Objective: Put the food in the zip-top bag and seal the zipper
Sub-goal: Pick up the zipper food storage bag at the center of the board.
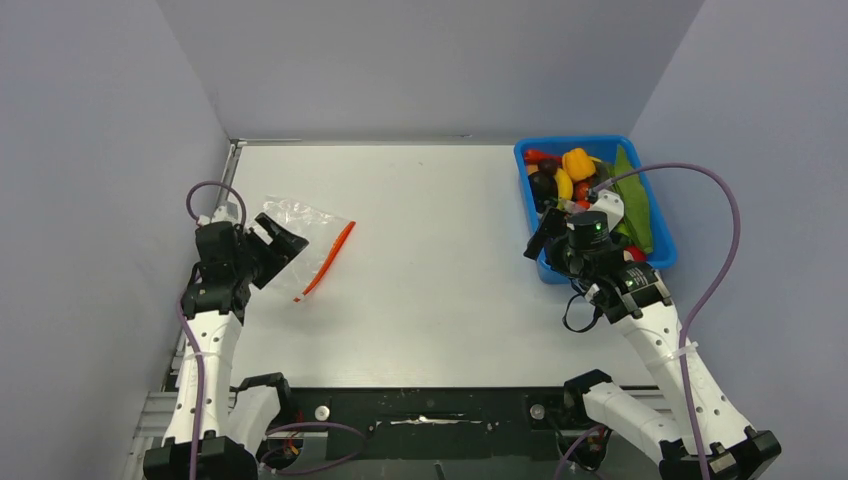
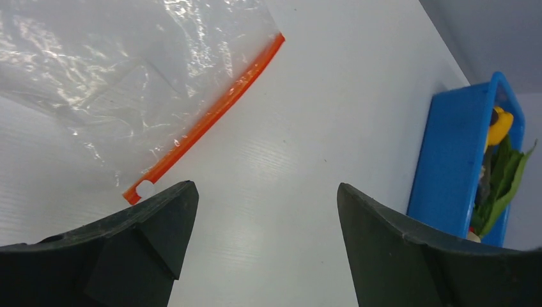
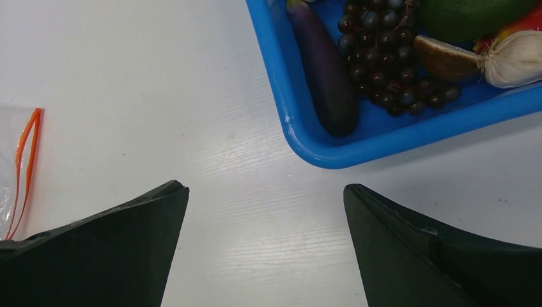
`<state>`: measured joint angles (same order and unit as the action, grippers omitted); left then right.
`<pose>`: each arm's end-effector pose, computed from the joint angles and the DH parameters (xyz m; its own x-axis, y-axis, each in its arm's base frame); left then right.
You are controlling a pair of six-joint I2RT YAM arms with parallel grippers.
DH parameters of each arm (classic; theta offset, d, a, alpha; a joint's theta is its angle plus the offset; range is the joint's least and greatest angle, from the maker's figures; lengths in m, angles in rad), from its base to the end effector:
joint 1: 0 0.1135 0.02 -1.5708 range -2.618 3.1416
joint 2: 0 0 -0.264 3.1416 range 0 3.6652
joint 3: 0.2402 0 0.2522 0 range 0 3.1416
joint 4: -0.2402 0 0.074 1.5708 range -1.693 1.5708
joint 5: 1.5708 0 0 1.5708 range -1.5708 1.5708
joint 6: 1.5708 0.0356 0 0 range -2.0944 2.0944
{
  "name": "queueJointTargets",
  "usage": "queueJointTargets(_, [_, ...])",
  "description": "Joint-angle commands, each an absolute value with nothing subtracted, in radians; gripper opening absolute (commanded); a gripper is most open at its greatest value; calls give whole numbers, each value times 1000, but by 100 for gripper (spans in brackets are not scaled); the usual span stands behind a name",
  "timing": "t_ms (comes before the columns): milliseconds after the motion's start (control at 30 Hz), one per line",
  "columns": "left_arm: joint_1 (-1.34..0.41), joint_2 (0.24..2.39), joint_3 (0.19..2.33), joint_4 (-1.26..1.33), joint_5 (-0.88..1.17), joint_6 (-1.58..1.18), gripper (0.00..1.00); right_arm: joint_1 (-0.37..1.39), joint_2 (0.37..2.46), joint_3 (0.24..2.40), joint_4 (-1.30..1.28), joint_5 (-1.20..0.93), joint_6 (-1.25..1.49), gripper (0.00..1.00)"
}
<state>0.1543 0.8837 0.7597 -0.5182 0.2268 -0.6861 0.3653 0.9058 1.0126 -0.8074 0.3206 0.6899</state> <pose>0.1891 0.0213 0.2817 -0.4758 -0.6987 -0.5343 -0.3531 0.7081 -0.6115 0.1690 0.0526 0.3375 -0.5370 0.4413 -0.7189 0.2953 0.8967 0.3299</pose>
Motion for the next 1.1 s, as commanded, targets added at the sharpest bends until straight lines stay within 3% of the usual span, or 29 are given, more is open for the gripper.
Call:
queueJointTargets(0, [150, 851, 767, -398, 413, -647, 80, 356, 889, 1031, -759, 325, 685, 97])
queueJointTargets(433, [146, 807, 727, -382, 483, -604, 81, 357, 891, 1033, -752, 337, 697, 98])
queueJointTargets(633, [147, 854, 710, -468, 197, -720, 78, 356, 894, 1025, -748, 341, 702, 98])
queueJointTargets(933, [147, 934, 663, -494, -51, -870, 59, 357, 896, 1023, -746, 328, 702, 98])
queueJointTargets(1067, [146, 947, 609, -486, -125, -936, 60, 357, 885, 1006, -736, 328, 703, 97])
